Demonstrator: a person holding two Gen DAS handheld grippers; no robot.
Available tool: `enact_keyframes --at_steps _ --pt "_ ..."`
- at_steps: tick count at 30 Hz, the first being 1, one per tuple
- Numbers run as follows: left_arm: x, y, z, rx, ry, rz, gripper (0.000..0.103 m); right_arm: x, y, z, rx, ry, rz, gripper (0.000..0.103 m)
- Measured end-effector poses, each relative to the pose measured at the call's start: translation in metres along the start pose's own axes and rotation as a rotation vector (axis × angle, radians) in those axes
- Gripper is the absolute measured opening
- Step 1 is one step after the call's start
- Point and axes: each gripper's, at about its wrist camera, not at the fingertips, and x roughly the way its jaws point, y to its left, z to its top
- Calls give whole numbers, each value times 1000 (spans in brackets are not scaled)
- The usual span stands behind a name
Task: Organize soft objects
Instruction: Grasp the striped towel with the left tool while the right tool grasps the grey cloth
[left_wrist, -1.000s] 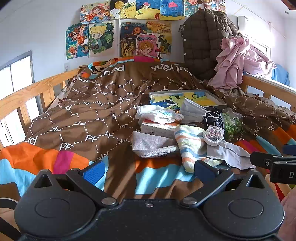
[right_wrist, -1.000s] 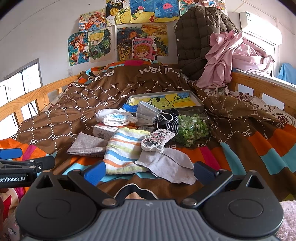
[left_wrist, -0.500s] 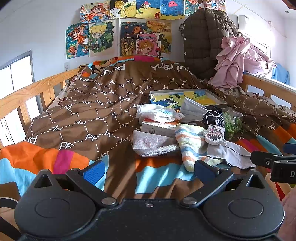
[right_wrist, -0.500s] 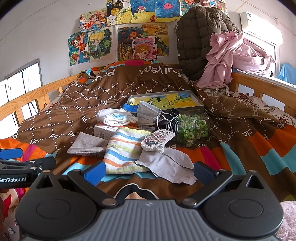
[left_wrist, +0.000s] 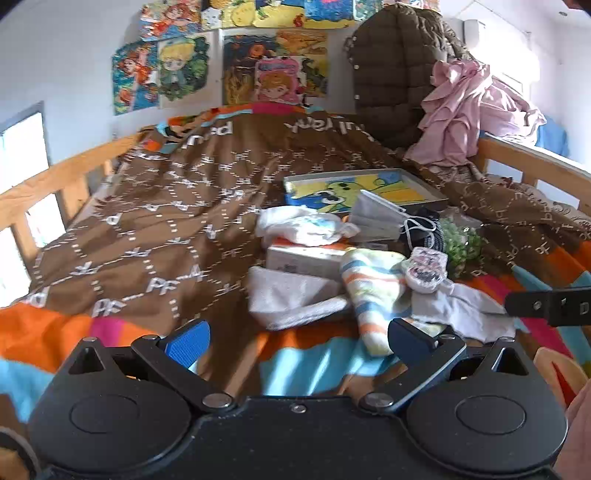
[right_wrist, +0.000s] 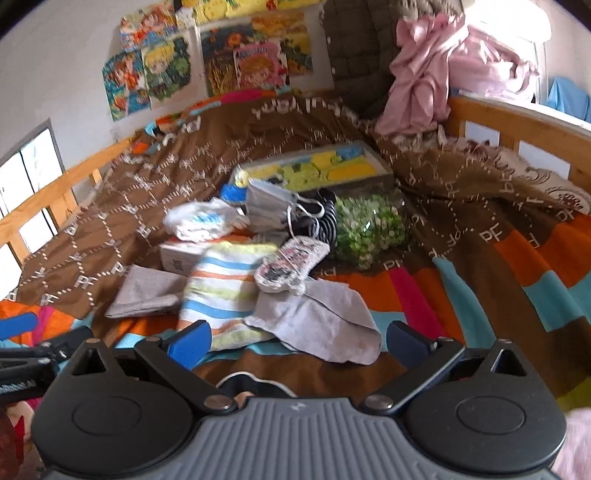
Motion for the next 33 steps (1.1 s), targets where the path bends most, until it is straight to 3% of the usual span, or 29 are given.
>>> enact_keyframes --at_steps 6,11,19,22,24,27,30,33 --pt "40 -11 10 2 57 -92 102 45 -19 19 36 134 51 103" --pt "77 -21 9 -23 146 -164 102 76 -24 33 -1 192 78 103" --pt "128 -20 8 -176 239 -251 87 129 -27 37 -84 257 113 97" --pt "139 -16 6 -241 273 -287 70 139 -30 32 -85 285 115 92" --pt "144 -17 5 -266 292 -320 45 144 -32 30 -78 302 111 83" --pt "151 -21 4 -278 325 -331 23 146 -32 28 -74 320 123 67" --pt "149 -21 6 -283 312 -324 10 140 -33 28 -74 311 125 45" --pt "143 -20 9 -265 303 -307 8 137 -34 29 -75 304 105 21"
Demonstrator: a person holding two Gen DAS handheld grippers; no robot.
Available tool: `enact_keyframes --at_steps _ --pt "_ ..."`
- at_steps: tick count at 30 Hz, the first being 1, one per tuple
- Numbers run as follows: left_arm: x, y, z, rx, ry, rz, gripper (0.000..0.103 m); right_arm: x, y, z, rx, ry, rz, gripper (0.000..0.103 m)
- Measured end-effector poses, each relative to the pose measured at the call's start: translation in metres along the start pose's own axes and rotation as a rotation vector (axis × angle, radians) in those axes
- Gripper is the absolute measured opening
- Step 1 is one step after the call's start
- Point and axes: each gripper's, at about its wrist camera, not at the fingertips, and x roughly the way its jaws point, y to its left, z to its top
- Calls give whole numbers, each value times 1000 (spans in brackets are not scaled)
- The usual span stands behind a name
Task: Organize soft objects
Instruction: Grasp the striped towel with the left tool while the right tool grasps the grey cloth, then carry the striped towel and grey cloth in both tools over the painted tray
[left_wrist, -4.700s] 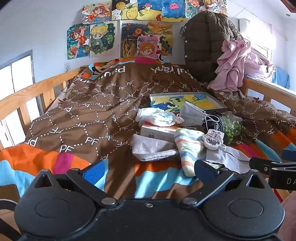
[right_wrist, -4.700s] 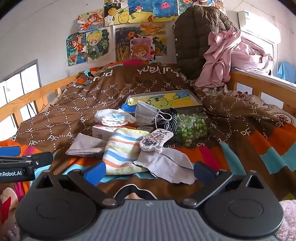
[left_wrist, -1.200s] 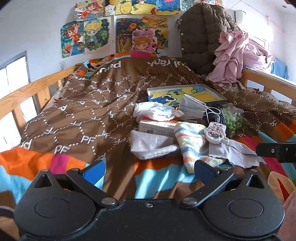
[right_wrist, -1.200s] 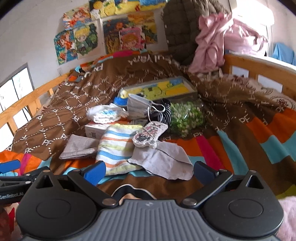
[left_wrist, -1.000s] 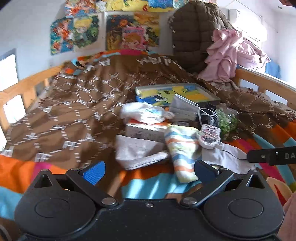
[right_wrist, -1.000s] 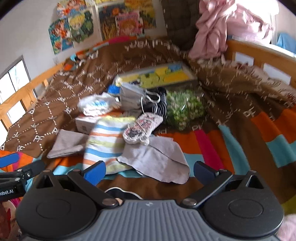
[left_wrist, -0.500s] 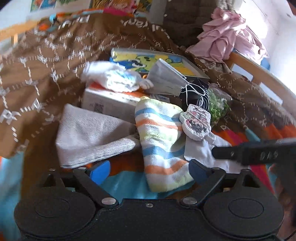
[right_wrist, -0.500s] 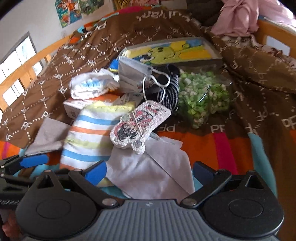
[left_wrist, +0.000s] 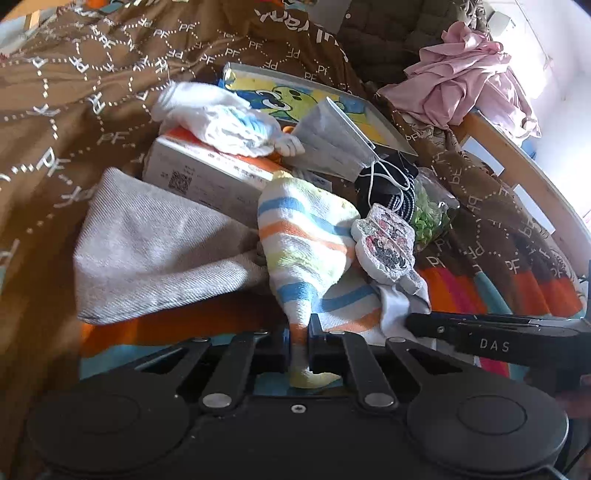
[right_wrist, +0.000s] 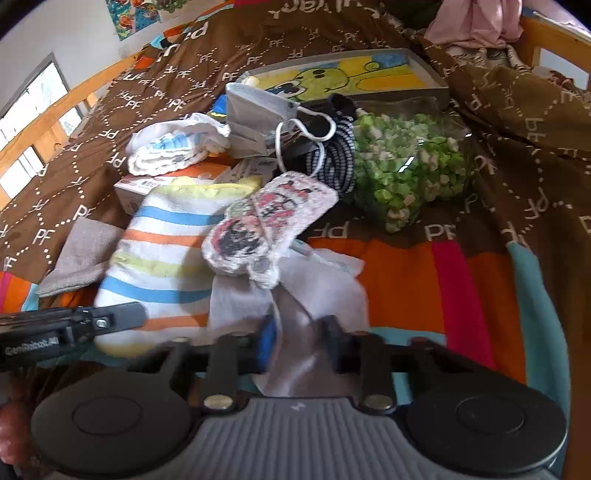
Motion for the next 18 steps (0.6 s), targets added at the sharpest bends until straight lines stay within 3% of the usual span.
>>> enact_keyframes --at_steps 2,3,9,18 --pt "-8 -1 1 6 -12 -7 7 -3 -1 0 5 -4 1 7" --pt "-13 -3 2 15 -19 -10 7 -4 -1 0 3 -9 1 6" --pt "-45 -16 13 76 -81 2 7 -29 4 -3 -19 -105 14 4" --pt "-97 -25 54 149 -192 -13 7 -87 18 -4 -59 -288 122 4"
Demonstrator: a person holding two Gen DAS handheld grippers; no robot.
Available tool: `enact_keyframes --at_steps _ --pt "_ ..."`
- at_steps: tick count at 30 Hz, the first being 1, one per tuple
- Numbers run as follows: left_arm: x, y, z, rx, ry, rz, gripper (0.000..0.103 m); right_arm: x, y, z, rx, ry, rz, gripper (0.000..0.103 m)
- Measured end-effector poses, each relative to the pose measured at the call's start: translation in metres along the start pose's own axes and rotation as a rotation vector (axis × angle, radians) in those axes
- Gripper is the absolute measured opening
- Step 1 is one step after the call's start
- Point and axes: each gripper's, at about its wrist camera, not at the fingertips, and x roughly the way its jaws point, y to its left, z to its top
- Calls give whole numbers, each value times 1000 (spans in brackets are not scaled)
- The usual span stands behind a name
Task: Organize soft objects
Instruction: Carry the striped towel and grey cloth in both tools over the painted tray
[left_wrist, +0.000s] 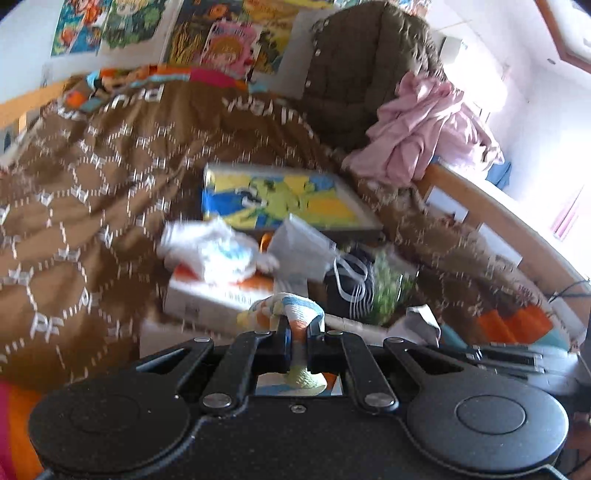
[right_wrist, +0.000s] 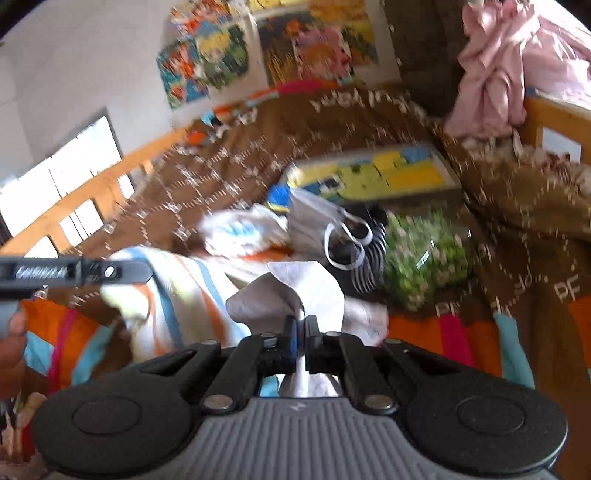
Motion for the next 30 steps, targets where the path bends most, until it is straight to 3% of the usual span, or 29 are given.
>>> enact_keyframes --at_steps 6,12,20,30 --pt "-6 -2 33 -6 -77 -27 7 -8 -1 17 9 -66 37 4" --pt "15 2 76 -29 -171 -9 7 14 -4 71 -27 -170 28 5" --pt "88 19 134 -23 -263 21 7 102 -18 155 -44 -236 19 5" --pt "201 56 164 -84 -294 29 7 219 -52 200 16 -151 -16 5"
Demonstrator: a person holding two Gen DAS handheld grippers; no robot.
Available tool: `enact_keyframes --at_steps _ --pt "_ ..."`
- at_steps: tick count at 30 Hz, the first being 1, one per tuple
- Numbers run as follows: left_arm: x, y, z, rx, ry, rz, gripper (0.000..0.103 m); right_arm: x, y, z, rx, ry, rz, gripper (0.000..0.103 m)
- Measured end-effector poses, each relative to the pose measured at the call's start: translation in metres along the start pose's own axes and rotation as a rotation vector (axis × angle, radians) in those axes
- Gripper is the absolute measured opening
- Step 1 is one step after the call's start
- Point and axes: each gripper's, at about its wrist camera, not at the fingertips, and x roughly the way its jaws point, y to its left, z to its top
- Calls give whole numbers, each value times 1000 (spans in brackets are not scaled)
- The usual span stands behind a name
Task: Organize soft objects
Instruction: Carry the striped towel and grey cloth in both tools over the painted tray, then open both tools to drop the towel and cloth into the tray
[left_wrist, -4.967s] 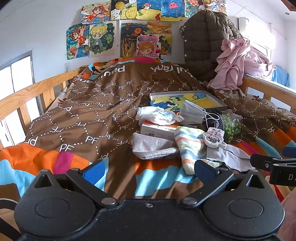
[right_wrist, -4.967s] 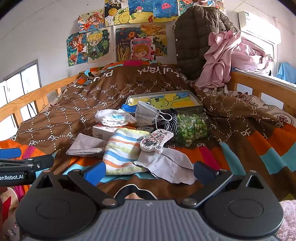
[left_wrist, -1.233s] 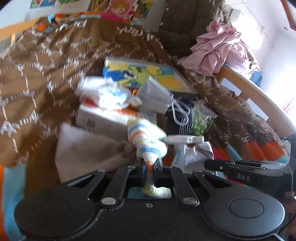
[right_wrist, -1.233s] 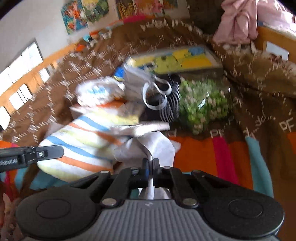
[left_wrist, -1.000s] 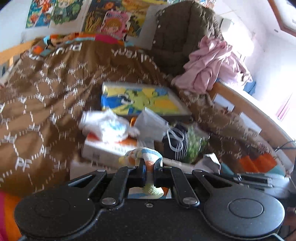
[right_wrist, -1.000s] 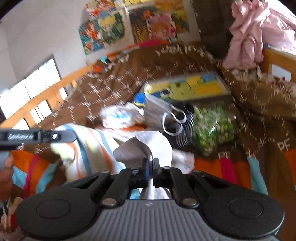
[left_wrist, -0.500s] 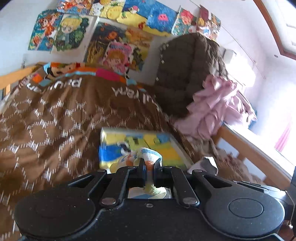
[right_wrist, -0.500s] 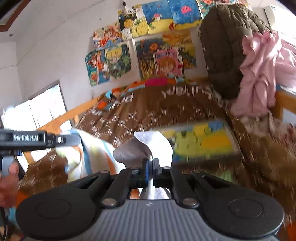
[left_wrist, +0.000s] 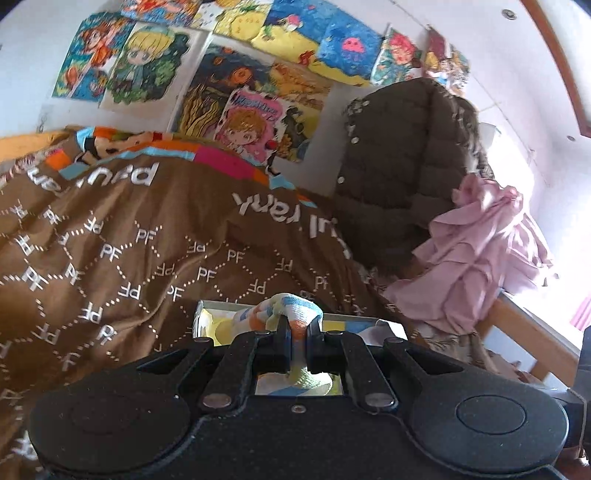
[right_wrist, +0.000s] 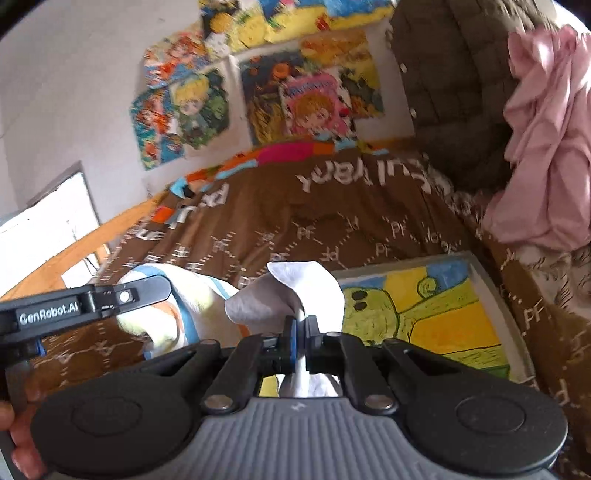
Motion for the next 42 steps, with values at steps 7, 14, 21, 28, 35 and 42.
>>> enact_keyframes --at_steps 7,14,21,28,35,42 --pt "49 23 -25 -68 44 32 7 67 -22 -7 71 133 -36 5" --pt "65 40 -42 -63 115 137 7 93 -30 -18 106 229 -53 5" --pt "69 45 -45 -57 152 199 10 102 -30 -18 110 264 -75 13" --pt "54 44 -43 -45 145 230 28 83 -26 -14 81 239 -79 34" --pt "25 40 -37 -51 106 228 50 42 -19 -4 38 170 -78 73" --pt "-20 24 -27 -22 38 203 77 -15 -4 9 -31 60 -69 94"
